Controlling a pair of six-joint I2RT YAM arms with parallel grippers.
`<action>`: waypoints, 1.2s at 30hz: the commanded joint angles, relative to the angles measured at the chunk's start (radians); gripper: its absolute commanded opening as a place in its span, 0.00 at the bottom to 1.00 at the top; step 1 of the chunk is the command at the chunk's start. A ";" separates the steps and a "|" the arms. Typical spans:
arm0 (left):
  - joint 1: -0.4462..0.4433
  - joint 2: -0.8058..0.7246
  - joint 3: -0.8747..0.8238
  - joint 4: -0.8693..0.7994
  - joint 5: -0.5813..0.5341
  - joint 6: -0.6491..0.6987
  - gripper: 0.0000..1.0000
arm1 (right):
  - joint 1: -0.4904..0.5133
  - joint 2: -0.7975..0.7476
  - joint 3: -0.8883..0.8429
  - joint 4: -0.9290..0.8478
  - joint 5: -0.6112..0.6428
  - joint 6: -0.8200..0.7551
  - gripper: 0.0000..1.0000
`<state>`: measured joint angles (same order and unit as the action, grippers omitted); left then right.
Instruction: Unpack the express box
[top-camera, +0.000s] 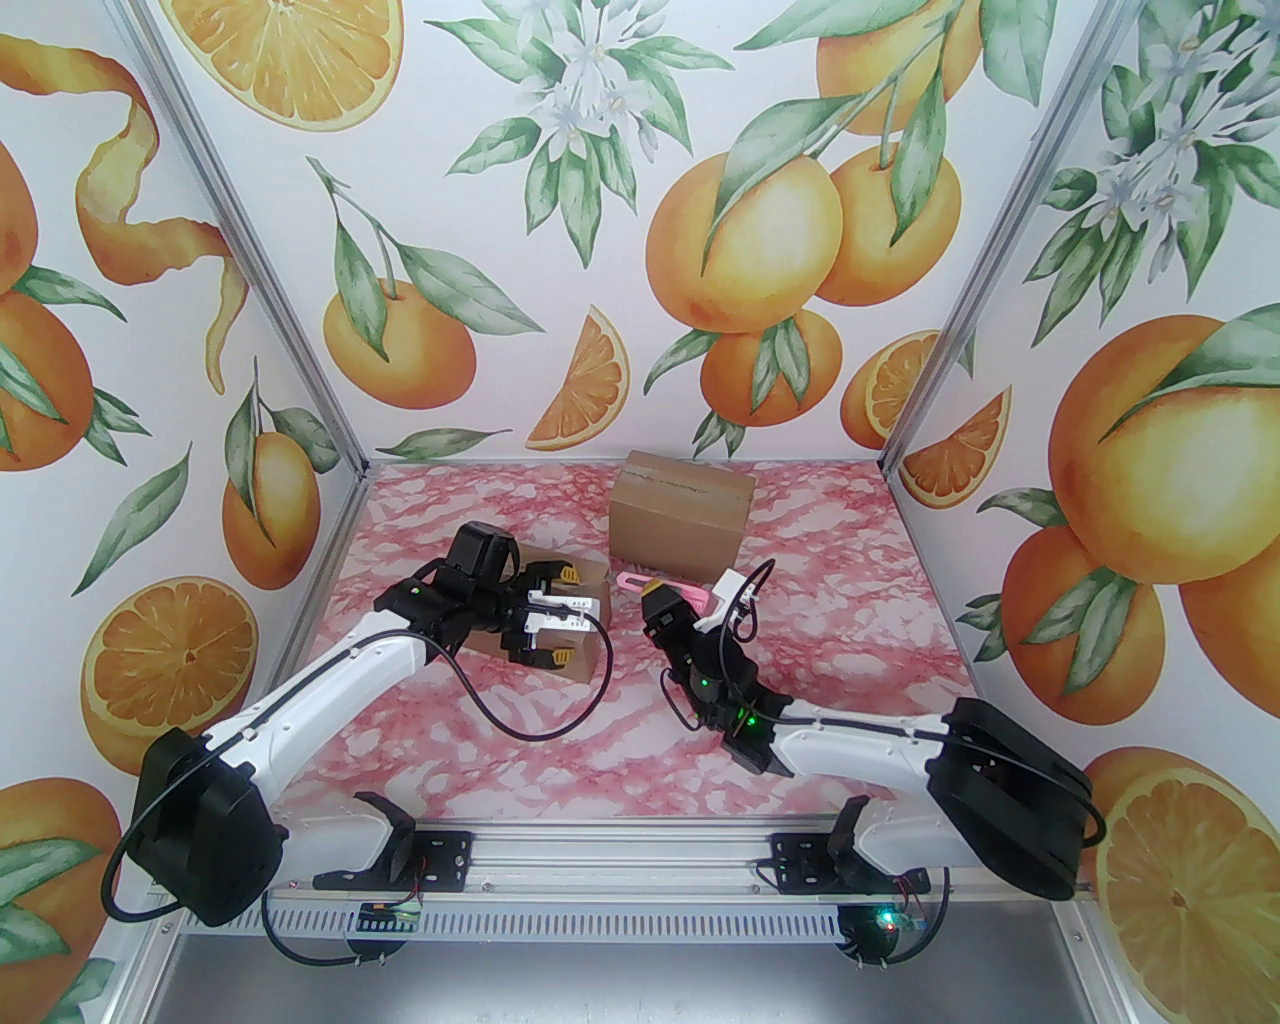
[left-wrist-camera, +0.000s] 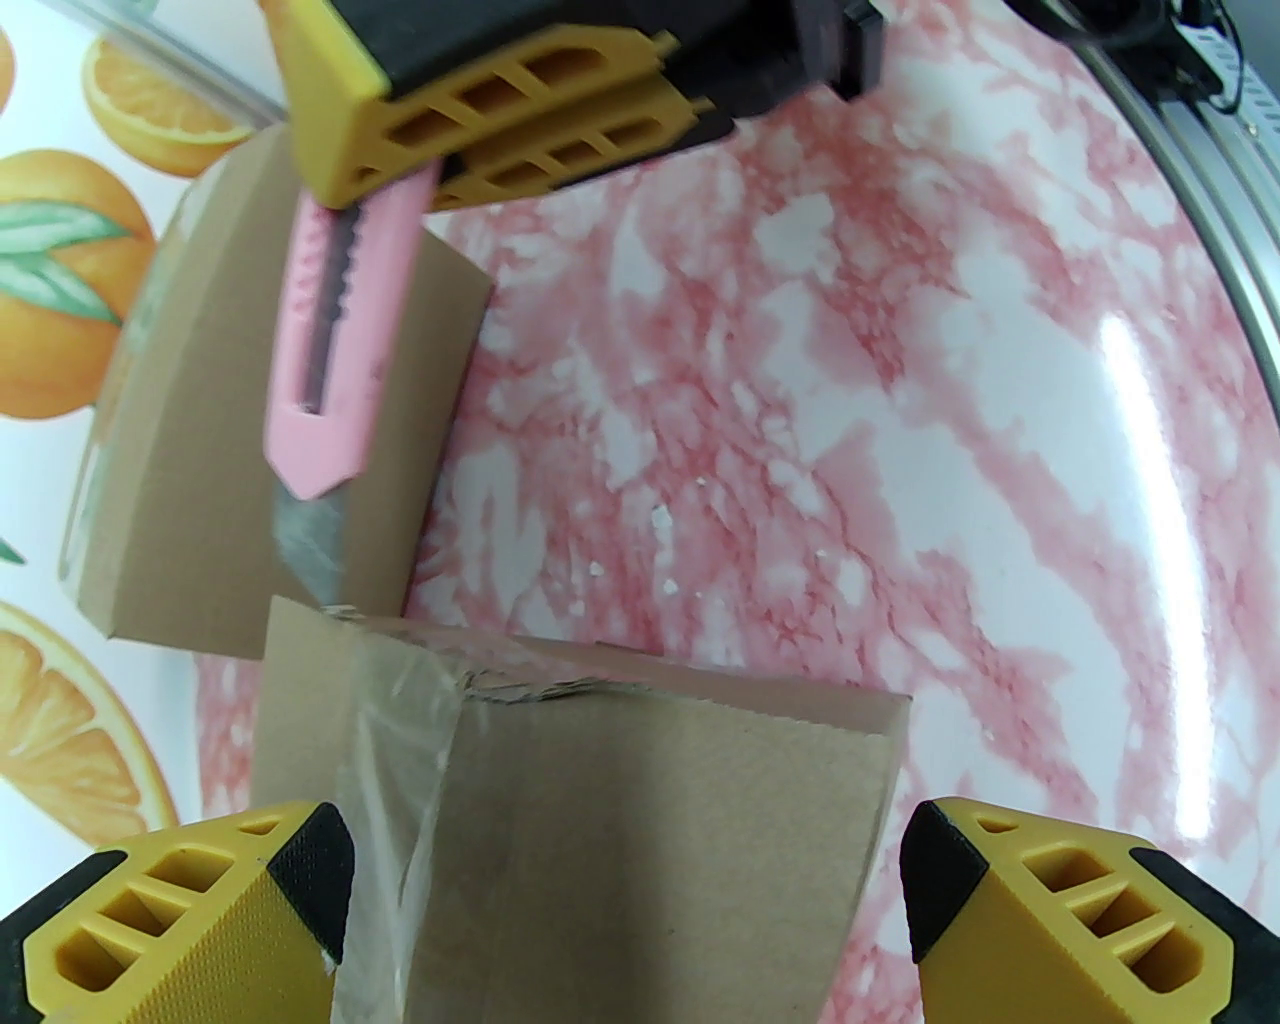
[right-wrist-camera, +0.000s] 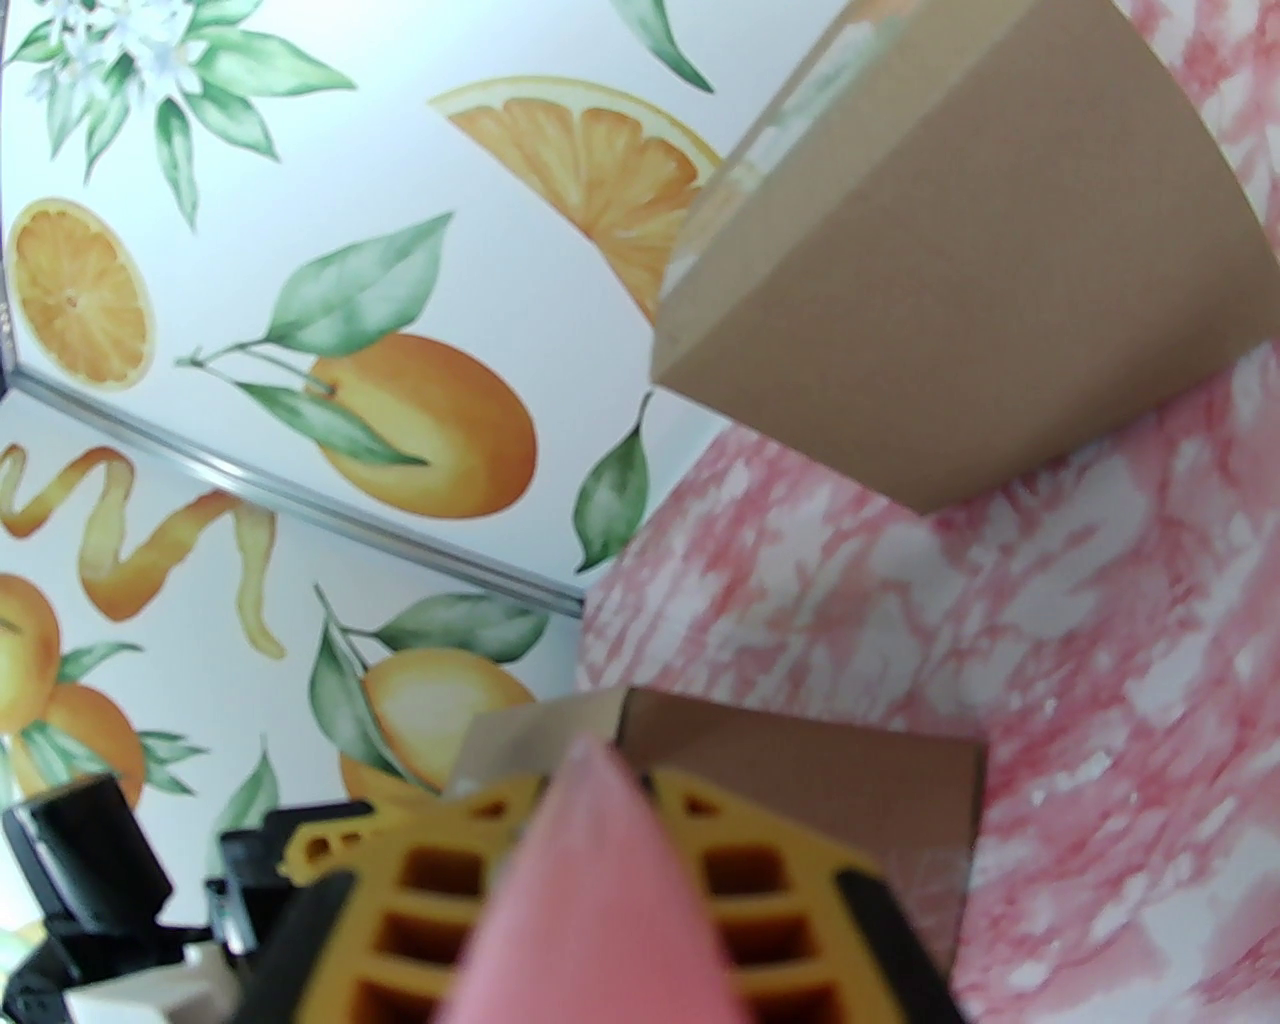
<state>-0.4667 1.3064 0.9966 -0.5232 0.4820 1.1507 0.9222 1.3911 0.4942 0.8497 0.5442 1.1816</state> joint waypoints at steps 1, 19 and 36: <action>0.017 -0.030 -0.013 0.011 0.045 -0.021 0.94 | 0.006 0.020 -0.020 0.098 0.037 0.038 0.00; 0.031 -0.043 -0.064 0.039 0.048 -0.045 0.94 | 0.014 0.062 -0.039 0.138 0.070 0.081 0.00; 0.030 -0.035 -0.075 0.073 0.031 -0.057 0.93 | 0.014 0.089 -0.048 0.236 0.050 0.071 0.00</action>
<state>-0.4397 1.2869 0.9382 -0.4740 0.4992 1.1019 0.9291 1.4673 0.4549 0.9993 0.5880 1.2530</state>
